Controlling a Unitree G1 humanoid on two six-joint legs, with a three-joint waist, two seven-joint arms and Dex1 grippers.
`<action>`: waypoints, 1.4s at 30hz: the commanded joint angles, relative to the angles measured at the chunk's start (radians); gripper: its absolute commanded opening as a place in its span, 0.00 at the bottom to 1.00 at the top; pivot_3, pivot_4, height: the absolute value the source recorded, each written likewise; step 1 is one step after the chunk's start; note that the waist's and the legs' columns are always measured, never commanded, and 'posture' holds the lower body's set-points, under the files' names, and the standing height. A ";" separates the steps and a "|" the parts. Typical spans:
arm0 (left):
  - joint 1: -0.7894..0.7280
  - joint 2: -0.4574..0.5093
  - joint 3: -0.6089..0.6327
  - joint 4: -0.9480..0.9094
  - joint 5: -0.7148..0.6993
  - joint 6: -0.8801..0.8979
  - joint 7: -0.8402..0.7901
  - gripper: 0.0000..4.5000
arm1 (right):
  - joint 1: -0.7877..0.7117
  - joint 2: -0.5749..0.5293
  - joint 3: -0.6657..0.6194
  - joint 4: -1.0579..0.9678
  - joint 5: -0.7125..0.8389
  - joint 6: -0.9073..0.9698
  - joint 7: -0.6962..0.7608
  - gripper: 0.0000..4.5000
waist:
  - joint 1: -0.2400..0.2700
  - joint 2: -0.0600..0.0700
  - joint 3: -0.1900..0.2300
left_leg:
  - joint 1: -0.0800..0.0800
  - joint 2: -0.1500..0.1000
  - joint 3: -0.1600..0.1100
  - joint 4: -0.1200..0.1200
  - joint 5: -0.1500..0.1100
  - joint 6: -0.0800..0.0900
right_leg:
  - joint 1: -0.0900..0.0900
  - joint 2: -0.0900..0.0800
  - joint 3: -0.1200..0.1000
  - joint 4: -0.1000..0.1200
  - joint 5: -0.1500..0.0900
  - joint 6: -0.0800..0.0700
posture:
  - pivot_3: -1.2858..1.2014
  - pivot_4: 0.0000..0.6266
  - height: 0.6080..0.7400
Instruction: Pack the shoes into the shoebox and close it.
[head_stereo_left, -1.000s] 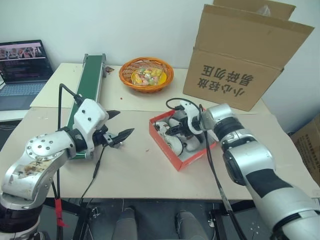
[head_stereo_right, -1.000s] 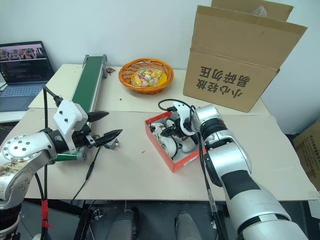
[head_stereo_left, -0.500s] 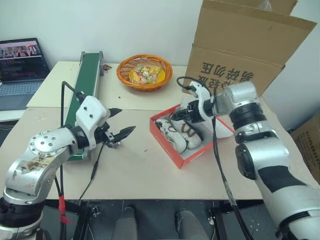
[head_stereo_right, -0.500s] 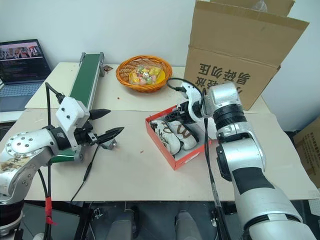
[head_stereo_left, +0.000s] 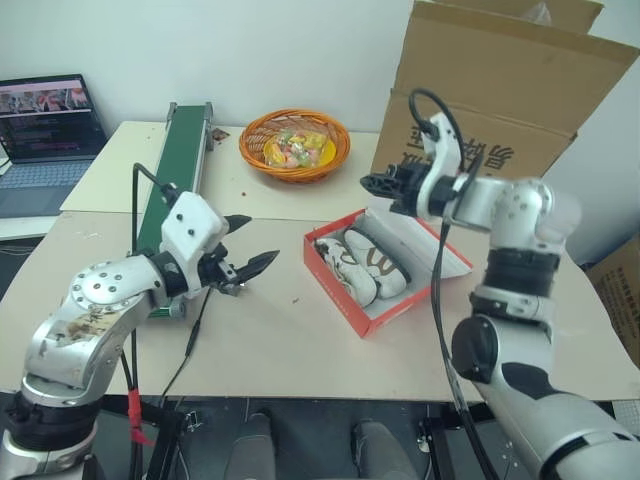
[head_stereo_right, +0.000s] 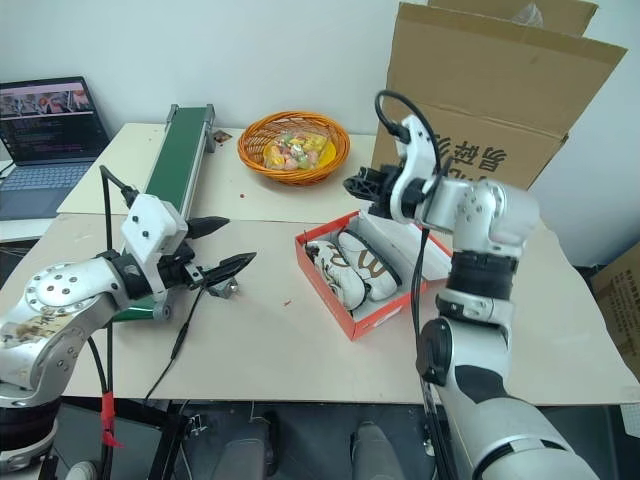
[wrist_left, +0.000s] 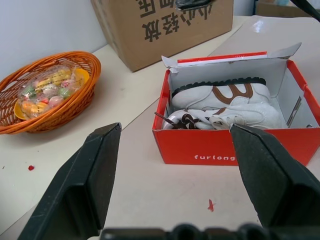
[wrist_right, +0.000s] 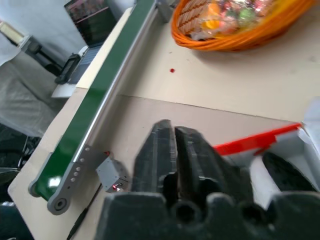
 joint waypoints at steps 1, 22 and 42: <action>-0.020 -0.040 -0.044 0.002 0.023 -0.035 0.015 0.83 | 0.095 -0.109 0.008 -0.109 0.021 -0.130 0.057 0.01 | 0.003 0.000 0.000 | 0.000 0.000 0.000 0.000 0.000 0.000 | 0.000 0.000 0.000 0.000 0.000 0.000 | 0.52 0.24 0.86; -0.039 -0.123 -0.232 0.094 0.099 -0.092 -0.074 0.83 | 0.593 -0.575 0.274 0.074 -0.070 -0.704 0.587 0.01 | -0.032 0.002 0.003 | 0.010 -0.002 0.000 0.005 0.000 0.000 | 0.010 -0.001 0.005 -0.002 -0.005 0.010 | 0.52 0.24 0.86; -0.064 -0.111 -0.210 0.076 0.090 -0.076 -0.102 0.83 | 0.234 -0.312 0.161 0.660 -0.021 -0.988 0.515 0.01 | -0.026 0.001 0.004 | 0.008 -0.002 -0.001 0.008 -0.001 0.002 | 0.013 0.000 0.004 -0.003 -0.004 0.011 | 0.52 0.24 0.86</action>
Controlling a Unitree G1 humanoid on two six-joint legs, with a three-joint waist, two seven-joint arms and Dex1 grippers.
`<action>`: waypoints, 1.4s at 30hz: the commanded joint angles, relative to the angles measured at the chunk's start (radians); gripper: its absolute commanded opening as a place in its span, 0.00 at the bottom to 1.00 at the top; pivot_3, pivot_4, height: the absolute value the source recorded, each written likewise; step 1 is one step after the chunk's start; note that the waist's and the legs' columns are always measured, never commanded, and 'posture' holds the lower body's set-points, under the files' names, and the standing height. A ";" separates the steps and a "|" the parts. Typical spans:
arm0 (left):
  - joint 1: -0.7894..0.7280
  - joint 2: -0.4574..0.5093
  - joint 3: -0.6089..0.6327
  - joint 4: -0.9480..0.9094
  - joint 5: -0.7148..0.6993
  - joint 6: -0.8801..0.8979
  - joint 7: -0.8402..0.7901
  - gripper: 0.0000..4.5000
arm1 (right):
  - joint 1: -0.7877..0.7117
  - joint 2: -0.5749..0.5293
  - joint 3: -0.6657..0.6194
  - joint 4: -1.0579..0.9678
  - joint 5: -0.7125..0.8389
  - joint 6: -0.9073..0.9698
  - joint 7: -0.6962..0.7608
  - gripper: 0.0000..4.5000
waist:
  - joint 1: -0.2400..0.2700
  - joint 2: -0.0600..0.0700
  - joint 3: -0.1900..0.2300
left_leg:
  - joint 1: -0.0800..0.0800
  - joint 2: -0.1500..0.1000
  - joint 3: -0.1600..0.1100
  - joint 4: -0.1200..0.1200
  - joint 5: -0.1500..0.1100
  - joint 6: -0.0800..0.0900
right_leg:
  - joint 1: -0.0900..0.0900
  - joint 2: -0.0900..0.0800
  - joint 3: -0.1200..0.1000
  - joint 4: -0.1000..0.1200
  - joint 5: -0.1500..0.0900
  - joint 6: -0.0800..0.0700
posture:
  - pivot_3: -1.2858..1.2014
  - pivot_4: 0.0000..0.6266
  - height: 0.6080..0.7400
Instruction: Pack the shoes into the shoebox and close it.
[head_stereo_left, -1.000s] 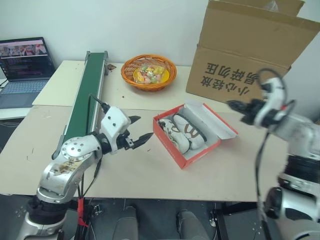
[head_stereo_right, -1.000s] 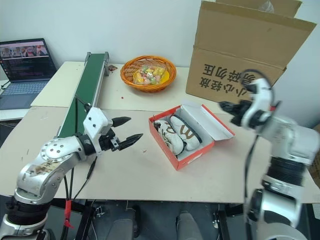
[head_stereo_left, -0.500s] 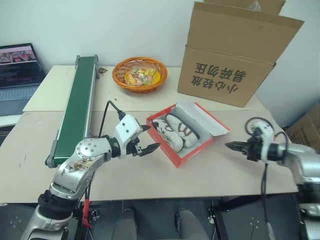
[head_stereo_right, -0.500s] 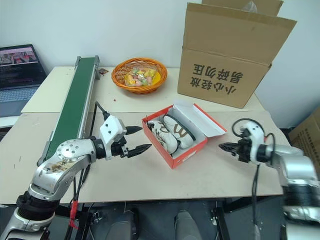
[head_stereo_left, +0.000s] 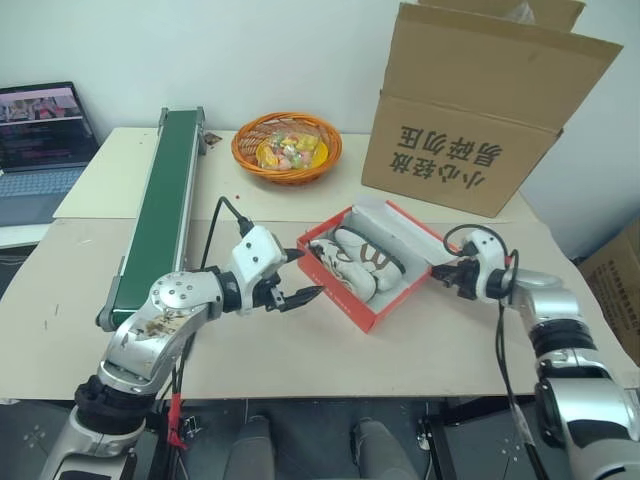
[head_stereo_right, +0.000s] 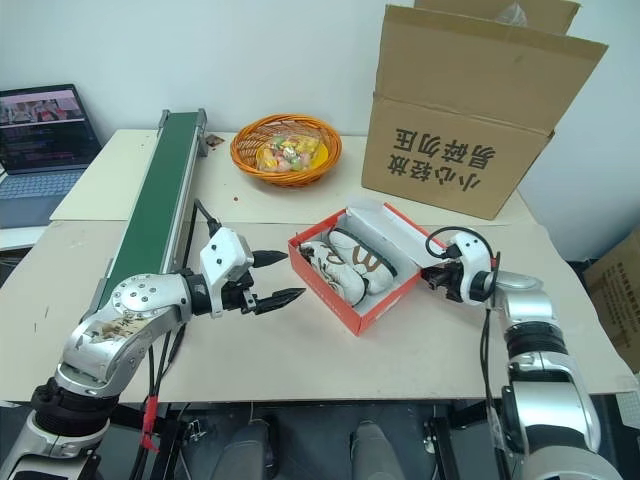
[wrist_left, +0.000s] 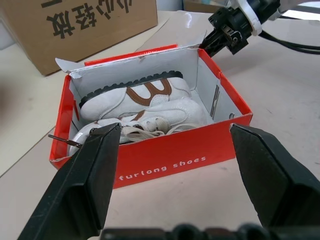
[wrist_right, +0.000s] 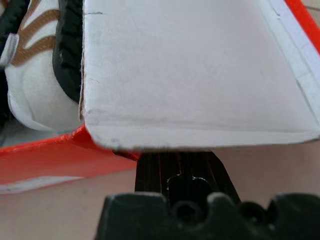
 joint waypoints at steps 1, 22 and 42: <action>-0.015 0.009 0.023 -0.037 0.001 -0.005 0.000 0.83 | -0.030 0.007 -0.185 -0.087 0.201 0.071 0.047 0.01 | -0.001 0.000 0.000 | 0.000 0.000 0.000 0.000 0.000 0.000 | 0.000 0.000 0.000 0.000 0.000 0.000 | 0.52 0.24 0.86; -0.026 0.019 0.031 -0.045 -0.006 0.008 -0.001 0.83 | 0.301 -0.045 -0.285 -0.731 0.581 0.406 0.085 0.01 | 0.023 0.001 0.002 | 0.000 0.000 -0.001 -0.001 -0.001 0.000 | 0.000 0.000 -0.001 -0.002 0.000 -0.002 | 0.52 0.24 0.86; -0.040 0.033 0.063 -0.061 -0.013 0.039 0.009 0.83 | -0.160 -0.089 0.131 0.322 -0.129 -0.104 -0.108 0.01 | 0.004 0.001 0.006 | -0.001 -0.001 -0.002 0.000 0.000 0.001 | -0.001 0.000 -0.001 -0.002 0.002 -0.001 | 0.52 0.24 0.86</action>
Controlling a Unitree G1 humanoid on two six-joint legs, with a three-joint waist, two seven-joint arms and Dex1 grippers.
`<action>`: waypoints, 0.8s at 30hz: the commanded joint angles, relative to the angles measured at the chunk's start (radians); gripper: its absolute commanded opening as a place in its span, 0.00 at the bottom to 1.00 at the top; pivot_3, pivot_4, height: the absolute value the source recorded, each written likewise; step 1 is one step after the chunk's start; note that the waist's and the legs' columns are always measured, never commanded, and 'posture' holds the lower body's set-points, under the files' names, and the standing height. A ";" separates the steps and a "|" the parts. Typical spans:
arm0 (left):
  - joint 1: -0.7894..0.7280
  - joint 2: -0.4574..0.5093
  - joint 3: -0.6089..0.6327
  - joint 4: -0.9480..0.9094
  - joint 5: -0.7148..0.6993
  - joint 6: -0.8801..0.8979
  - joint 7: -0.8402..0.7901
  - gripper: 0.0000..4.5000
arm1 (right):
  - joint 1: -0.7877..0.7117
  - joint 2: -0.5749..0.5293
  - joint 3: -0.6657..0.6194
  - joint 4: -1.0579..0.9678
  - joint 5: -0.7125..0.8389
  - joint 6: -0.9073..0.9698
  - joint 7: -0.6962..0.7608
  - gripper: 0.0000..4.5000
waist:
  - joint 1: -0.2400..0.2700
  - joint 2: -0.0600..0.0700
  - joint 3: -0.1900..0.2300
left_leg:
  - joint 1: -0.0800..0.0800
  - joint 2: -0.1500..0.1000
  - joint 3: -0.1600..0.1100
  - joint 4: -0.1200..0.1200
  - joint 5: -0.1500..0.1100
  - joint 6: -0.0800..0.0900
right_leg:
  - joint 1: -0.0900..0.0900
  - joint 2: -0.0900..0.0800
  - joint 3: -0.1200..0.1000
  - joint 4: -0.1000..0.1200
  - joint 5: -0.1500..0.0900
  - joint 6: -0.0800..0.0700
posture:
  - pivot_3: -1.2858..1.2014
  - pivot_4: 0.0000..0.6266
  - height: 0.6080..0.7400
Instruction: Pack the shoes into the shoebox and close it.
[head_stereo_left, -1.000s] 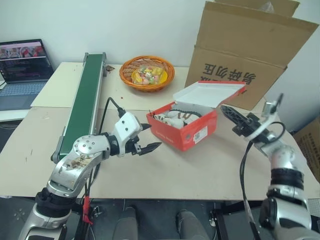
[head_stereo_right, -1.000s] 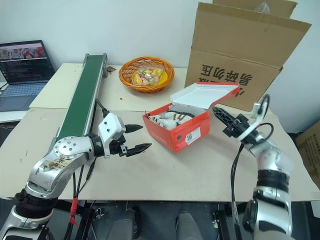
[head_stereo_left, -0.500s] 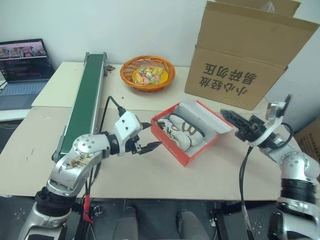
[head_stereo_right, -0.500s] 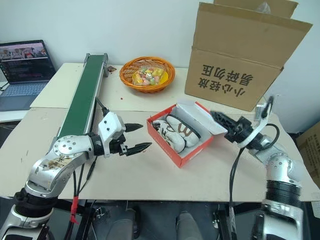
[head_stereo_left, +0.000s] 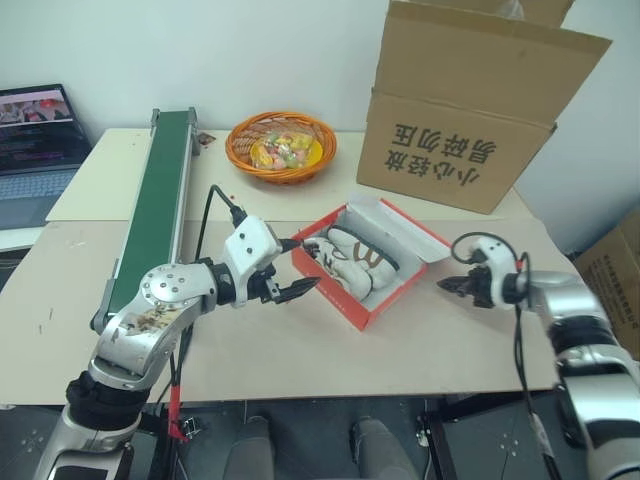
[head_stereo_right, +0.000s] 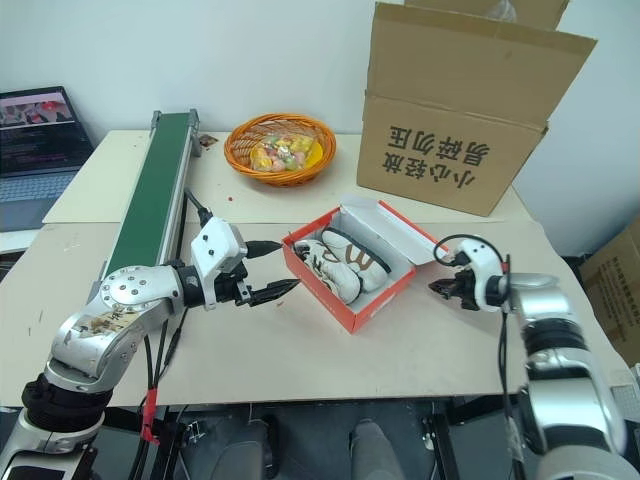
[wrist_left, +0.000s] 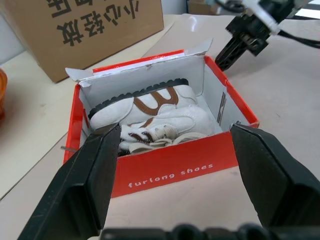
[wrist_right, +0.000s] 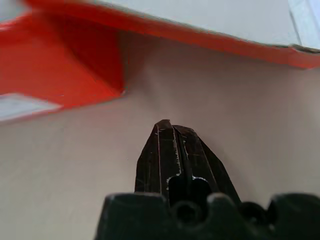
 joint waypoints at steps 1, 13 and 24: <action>-0.014 0.015 0.031 -0.036 -0.005 0.006 0.003 0.83 | -0.081 0.007 -0.070 0.138 -0.016 -0.095 -0.116 0.01 | 0.007 0.000 0.001 | 0.000 0.000 0.000 0.000 0.000 0.000 | 0.000 0.000 0.000 0.000 0.000 0.000 | 0.52 0.24 0.86; -0.011 0.018 0.043 -0.064 -0.013 0.031 0.016 0.83 | -0.180 0.075 -0.491 0.185 0.295 -0.026 0.001 0.01 | -0.010 0.001 0.002 | 0.002 0.000 -0.002 0.001 0.000 0.000 | 0.004 0.000 -0.001 0.000 0.000 0.002 | 0.52 0.24 0.86; -0.020 0.019 0.038 -0.055 -0.008 0.025 0.011 0.83 | 0.051 0.074 -0.371 -0.446 0.413 0.264 0.436 0.01 | 0.003 0.002 0.003 | 0.002 0.000 -0.002 0.001 0.000 -0.001 | 0.004 0.001 -0.001 0.001 -0.001 0.003 | 0.52 0.24 0.86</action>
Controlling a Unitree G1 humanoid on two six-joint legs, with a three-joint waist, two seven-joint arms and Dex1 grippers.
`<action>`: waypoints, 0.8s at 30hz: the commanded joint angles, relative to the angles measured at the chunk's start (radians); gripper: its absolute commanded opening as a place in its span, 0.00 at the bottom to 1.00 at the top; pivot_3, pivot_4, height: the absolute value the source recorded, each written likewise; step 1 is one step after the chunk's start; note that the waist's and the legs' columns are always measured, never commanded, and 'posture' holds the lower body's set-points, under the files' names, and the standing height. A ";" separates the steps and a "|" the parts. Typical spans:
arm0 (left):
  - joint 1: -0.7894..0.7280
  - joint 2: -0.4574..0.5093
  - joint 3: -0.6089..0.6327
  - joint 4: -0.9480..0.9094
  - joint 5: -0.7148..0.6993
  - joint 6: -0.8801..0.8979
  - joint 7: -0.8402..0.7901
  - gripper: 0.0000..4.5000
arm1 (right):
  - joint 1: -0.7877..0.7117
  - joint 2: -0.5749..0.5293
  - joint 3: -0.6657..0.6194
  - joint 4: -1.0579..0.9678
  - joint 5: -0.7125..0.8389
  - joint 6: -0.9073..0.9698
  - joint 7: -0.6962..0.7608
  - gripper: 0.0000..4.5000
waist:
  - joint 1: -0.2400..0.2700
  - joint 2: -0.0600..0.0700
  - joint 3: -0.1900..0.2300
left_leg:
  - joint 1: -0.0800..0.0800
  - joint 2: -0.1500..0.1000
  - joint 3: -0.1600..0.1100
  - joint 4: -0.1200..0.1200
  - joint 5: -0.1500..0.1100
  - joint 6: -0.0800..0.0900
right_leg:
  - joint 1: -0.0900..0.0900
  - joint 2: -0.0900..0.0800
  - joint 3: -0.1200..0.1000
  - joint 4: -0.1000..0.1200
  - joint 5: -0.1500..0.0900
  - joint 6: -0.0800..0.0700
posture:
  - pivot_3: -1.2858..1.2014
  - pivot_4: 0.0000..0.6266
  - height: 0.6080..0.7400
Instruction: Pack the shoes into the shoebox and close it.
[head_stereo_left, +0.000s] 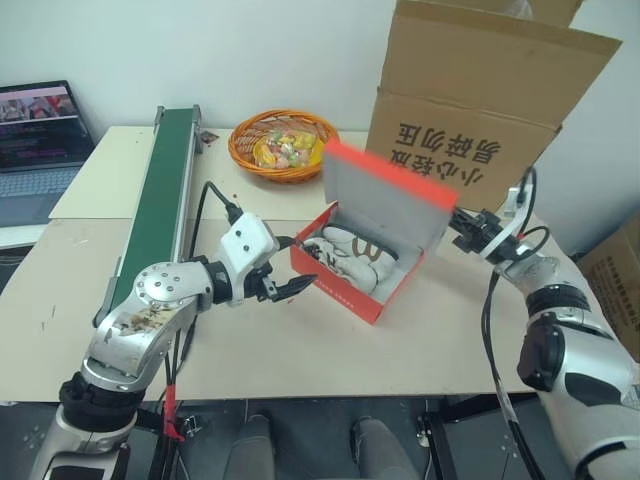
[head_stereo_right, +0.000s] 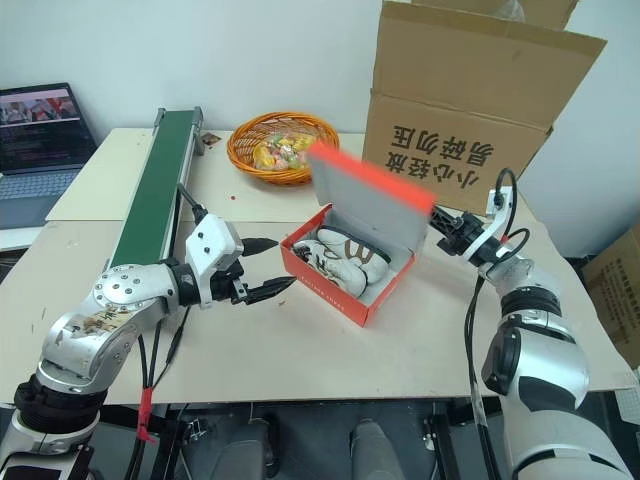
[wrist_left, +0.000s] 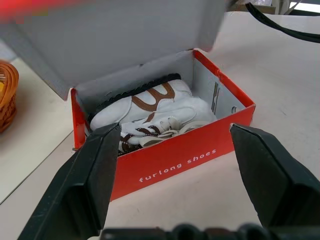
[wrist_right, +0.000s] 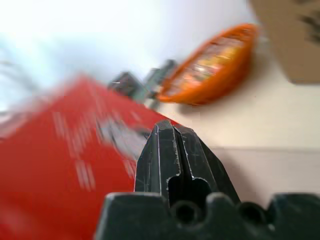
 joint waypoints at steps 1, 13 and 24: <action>-0.016 0.008 0.024 -0.026 -0.006 -0.010 -0.002 0.83 | 0.162 -0.017 0.131 -0.395 0.017 0.118 0.069 0.01 | 0.006 0.000 0.000 | 0.000 0.000 0.000 0.000 0.000 0.000 | 0.000 0.000 0.000 0.000 -0.001 0.000 | 0.52 0.24 0.86; -0.012 -0.002 0.009 -0.014 0.004 -0.024 -0.003 0.83 | 0.131 0.201 0.325 -0.639 -0.160 0.181 -0.453 0.01 | -0.009 0.001 0.000 | 0.000 0.001 0.001 0.000 0.000 -0.001 | -0.005 0.000 0.001 0.001 0.001 -0.003 | 0.52 0.24 0.86; 0.015 -0.003 -0.009 -0.039 0.031 -0.019 0.020 0.83 | 0.148 0.284 0.405 -0.398 -0.258 0.091 -0.521 0.01 | 0.032 0.000 0.000 | -0.004 0.001 0.000 0.000 0.000 -0.001 | -0.011 0.000 -0.001 0.004 0.001 -0.007 | 0.52 0.24 0.86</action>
